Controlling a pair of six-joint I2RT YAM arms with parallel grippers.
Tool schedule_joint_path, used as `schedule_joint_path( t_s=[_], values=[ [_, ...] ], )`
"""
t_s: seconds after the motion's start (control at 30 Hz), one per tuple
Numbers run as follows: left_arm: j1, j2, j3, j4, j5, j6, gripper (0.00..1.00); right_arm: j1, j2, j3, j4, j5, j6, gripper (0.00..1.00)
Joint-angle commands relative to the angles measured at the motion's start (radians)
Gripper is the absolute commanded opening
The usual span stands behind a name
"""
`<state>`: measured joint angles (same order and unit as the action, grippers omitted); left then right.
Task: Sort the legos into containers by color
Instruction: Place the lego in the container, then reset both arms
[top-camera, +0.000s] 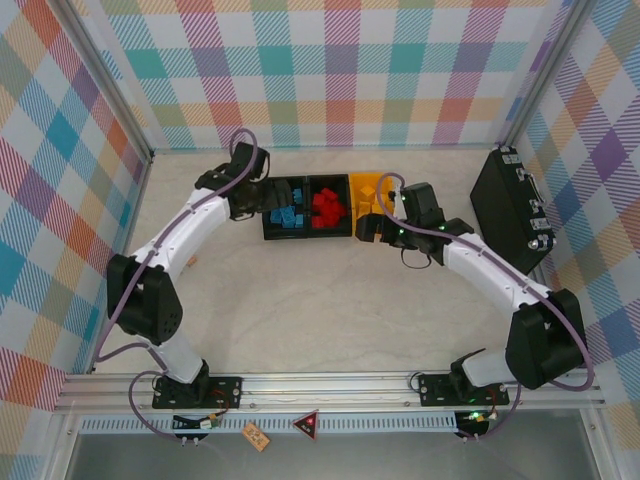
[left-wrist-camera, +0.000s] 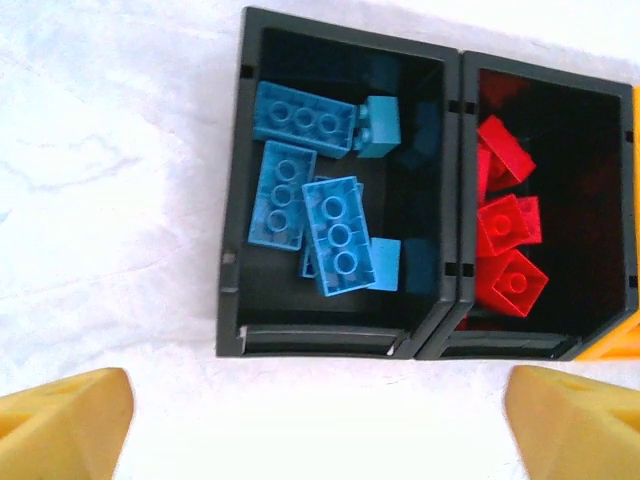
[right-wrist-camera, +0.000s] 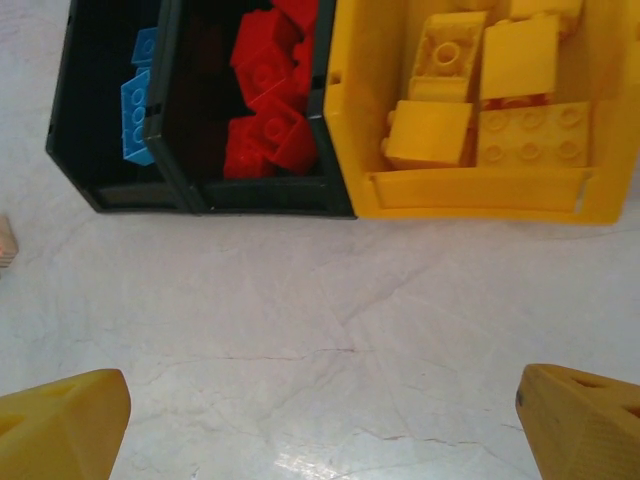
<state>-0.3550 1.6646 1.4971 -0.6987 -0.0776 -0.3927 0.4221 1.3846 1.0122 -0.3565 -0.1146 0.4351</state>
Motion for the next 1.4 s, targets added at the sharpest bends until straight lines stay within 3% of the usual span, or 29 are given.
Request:
schedule_joint_path(
  t_s=[0.0,0.2,0.33,0.4,0.57,0.67,0.83,0.93,1.13,1.23,1.37],
  values=[
    [0.031,-0.091,-0.057,0.022,-0.037,0.024,1.0,-0.021,-0.031,0.035,-0.025,0.039,-0.033,0.99],
    [0.099,-0.199,-0.165,0.067,-0.073,0.061,1.0,-0.062,-0.03,0.041,-0.012,0.162,-0.047,0.99],
    [0.17,-0.251,-0.247,0.143,-0.089,0.092,1.0,-0.075,-0.01,0.042,0.024,0.385,-0.077,0.99],
    [0.205,-0.268,-0.296,0.197,-0.132,0.106,1.0,-0.078,-0.013,0.012,0.099,0.517,-0.11,0.99],
    [0.244,-0.317,-0.508,0.515,-0.24,0.219,1.0,-0.078,-0.011,-0.224,0.601,0.733,-0.375,0.99],
    [0.253,-0.266,-0.548,0.57,-0.289,0.256,1.0,-0.093,0.057,-0.252,0.696,0.814,-0.459,0.99],
    [0.256,-0.205,-0.671,0.715,-0.347,0.272,1.0,-0.123,0.143,-0.271,0.736,0.84,-0.442,0.99],
    [0.255,-0.201,-0.781,0.88,-0.352,0.281,1.0,-0.147,0.123,-0.306,0.795,0.744,-0.462,0.99],
    [0.255,-0.181,-0.948,1.182,-0.36,0.3,1.0,-0.228,0.075,-0.321,0.664,0.63,-0.4,0.99],
    [0.255,-0.165,-1.0,1.332,-0.339,0.332,1.0,-0.261,0.073,-0.391,0.759,0.58,-0.41,0.99],
    [0.239,-0.123,-1.038,1.447,-0.261,0.392,1.0,-0.273,0.123,-0.563,1.122,0.499,-0.451,0.99]
  ],
)
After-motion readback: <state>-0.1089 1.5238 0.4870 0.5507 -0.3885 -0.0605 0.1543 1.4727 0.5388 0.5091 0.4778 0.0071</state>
